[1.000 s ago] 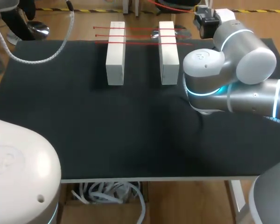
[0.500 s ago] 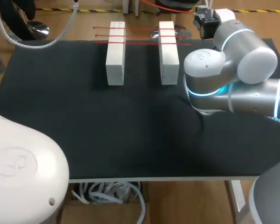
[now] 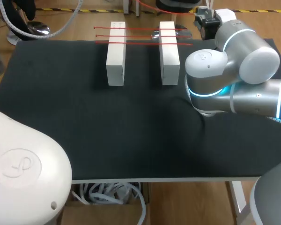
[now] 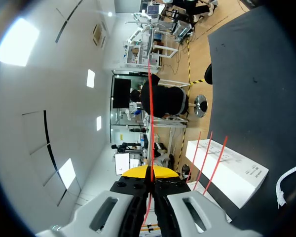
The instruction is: Grab the tape and strap the tape.
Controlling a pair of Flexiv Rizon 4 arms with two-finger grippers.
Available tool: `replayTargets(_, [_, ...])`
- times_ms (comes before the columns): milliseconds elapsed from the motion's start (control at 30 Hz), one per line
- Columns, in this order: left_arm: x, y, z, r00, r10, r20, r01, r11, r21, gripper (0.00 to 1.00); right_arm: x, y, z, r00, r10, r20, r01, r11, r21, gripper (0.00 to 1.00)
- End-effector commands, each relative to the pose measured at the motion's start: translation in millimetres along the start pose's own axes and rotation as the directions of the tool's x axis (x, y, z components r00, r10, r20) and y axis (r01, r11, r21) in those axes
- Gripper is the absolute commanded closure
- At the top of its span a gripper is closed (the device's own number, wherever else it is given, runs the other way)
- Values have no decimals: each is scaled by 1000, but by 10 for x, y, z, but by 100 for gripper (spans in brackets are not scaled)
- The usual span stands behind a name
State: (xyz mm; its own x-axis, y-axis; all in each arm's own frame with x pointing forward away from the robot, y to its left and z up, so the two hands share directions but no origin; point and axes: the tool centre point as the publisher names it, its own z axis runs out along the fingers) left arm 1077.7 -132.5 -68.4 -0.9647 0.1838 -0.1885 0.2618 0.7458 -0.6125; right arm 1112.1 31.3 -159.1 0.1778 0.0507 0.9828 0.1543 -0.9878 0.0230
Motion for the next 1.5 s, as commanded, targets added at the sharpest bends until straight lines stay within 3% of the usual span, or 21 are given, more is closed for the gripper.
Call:
replayTargets(33, [-7,-26,1,1000,0,12,0,1000,-5,100,40,14,-10,1000,-5,13,5,1000,9,100])
replayTargets(567, [-7,-26,1,1000,0,12,0,1000,-5,100,123,-132,119,999,-37,1,37,997,73,100])
replayTargets(700, [21,-100,18,997,74,-2,-74,994,-83,100,131,-160,137,999,-42,2,42,996,82,100])
replayTargets(867, [58,-214,47,990,132,-40,-135,986,-93,100,113,-178,137,999,-40,8,40,996,82,100])
replayTargets(1133, [58,-214,47,990,132,-40,-135,986,-93,100,26,-200,78,999,-26,31,23,997,78,100])
replayTargets(1167, [58,-214,47,990,132,-40,-135,986,-93,100,15,-209,68,999,-23,34,20,996,82,64])
replayTargets(1200, [58,-214,47,990,132,-40,-135,986,-93,100,5,-222,58,999,-21,34,18,996,84,53])
replayTargets(1233, [58,-214,47,990,132,-40,-135,986,-93,100,-8,-238,48,999,-20,36,16,996,90,15])
replayTargets(1267, [58,-214,47,990,132,-40,-135,986,-93,100,-14,-247,44,999,-18,38,15,996,92,0])
replayTargets(1500, [58,-214,47,990,132,-40,-135,986,-93,100,-37,-320,14,1000,-7,29,4,995,100,0])
